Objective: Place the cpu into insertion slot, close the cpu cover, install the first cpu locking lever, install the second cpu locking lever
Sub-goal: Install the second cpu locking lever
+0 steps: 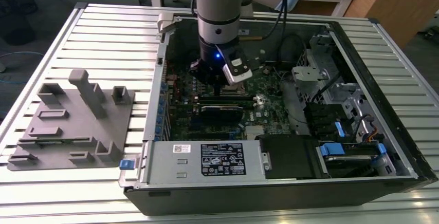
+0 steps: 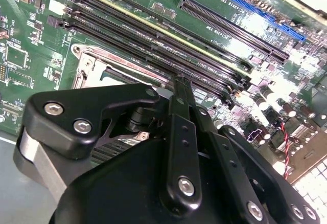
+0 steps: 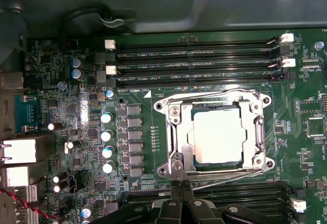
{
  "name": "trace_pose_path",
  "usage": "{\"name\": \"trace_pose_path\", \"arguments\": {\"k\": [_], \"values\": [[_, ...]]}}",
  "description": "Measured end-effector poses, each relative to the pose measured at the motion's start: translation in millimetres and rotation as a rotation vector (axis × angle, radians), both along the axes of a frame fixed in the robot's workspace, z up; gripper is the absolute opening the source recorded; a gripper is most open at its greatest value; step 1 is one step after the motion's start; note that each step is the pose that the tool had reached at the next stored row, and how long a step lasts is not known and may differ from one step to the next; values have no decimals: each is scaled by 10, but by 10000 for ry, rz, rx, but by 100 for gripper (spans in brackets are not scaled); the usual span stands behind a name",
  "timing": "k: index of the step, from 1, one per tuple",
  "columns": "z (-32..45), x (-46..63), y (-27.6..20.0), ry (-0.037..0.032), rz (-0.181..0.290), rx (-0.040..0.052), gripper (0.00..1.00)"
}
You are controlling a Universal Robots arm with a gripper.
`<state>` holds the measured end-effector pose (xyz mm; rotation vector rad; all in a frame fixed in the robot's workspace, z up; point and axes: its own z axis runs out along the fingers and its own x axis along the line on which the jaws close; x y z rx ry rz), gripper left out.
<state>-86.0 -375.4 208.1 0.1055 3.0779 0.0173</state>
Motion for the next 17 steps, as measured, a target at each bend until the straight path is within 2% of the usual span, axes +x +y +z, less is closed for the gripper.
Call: {"name": "trace_pose_path", "arguments": {"k": [9,17], "values": [[-24,-31,0,0,1,20,10],[-51,-33,-1,5,-1,93,10]]}}
